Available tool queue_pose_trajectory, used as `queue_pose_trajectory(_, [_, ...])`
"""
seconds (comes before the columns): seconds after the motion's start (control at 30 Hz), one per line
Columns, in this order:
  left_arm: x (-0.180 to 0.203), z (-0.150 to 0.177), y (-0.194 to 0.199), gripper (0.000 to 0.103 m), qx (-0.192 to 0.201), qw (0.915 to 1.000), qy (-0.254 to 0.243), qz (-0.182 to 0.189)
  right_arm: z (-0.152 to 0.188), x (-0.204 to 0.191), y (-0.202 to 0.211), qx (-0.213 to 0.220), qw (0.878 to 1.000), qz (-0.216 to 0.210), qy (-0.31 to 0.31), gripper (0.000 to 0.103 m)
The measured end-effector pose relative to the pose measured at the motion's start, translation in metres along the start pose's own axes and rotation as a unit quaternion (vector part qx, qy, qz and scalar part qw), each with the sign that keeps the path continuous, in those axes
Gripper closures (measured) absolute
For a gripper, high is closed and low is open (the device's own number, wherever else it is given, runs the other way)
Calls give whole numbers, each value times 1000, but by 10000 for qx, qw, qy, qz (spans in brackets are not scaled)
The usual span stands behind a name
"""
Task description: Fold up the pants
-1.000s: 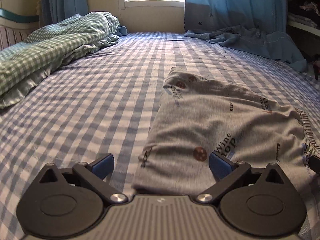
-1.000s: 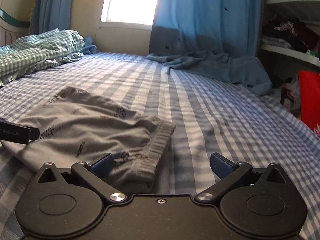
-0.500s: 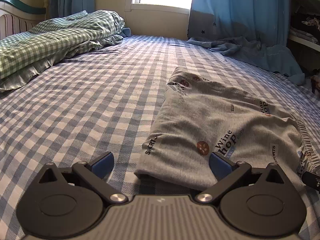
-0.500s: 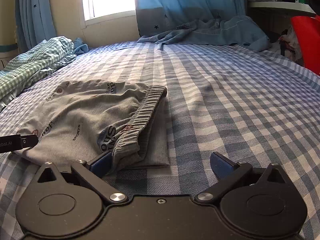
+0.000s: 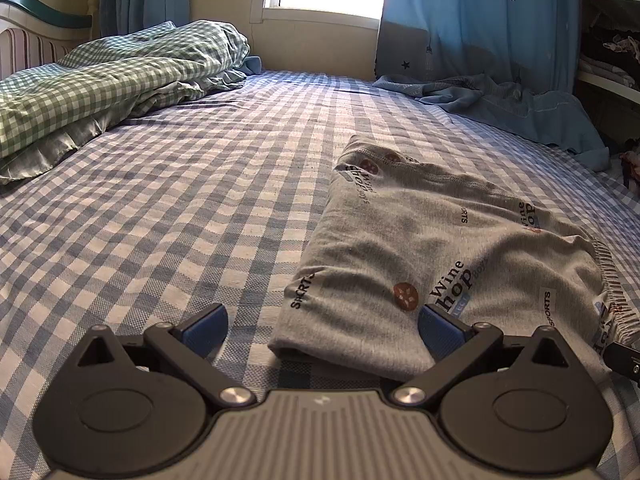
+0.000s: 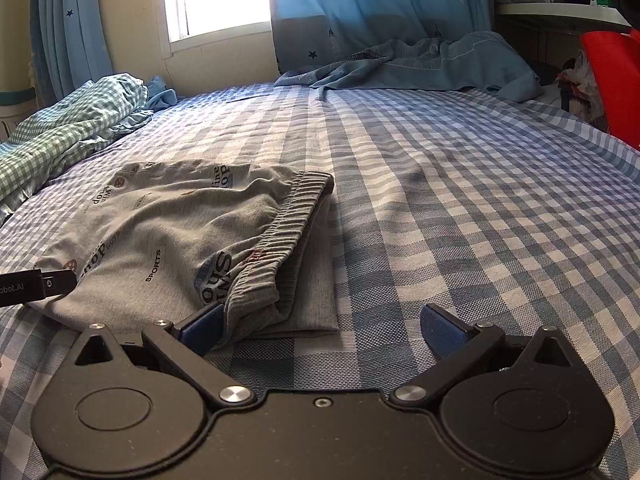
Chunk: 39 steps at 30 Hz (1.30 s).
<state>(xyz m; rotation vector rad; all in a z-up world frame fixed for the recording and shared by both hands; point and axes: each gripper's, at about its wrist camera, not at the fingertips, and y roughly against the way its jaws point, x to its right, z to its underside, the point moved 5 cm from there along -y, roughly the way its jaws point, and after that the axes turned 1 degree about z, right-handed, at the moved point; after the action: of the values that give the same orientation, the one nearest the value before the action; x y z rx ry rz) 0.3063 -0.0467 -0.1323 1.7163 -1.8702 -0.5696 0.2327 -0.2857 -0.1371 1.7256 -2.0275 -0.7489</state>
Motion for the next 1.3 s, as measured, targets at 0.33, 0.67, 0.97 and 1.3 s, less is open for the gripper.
queue_pose_trajectory(0.33, [0, 0, 0, 0, 1, 10000, 2, 0, 0, 0, 0, 2, 10000, 0, 0, 1])
queue_pose_trajectory(0.67, [0, 0, 0, 0, -7, 10000, 1, -4, 0, 0, 0, 2, 10000, -7, -9, 1])
queue_pose_trajectory(0.97, [-17, -14, 14, 0, 202, 9976, 247, 611, -16, 26, 12, 156, 9951, -833, -512, 1])
queue_pose_trajectory(1.3, [-22, -34, -13, 0, -82, 9927, 465, 1112, -81, 43, -58, -107, 9760, -2077, -643, 0])
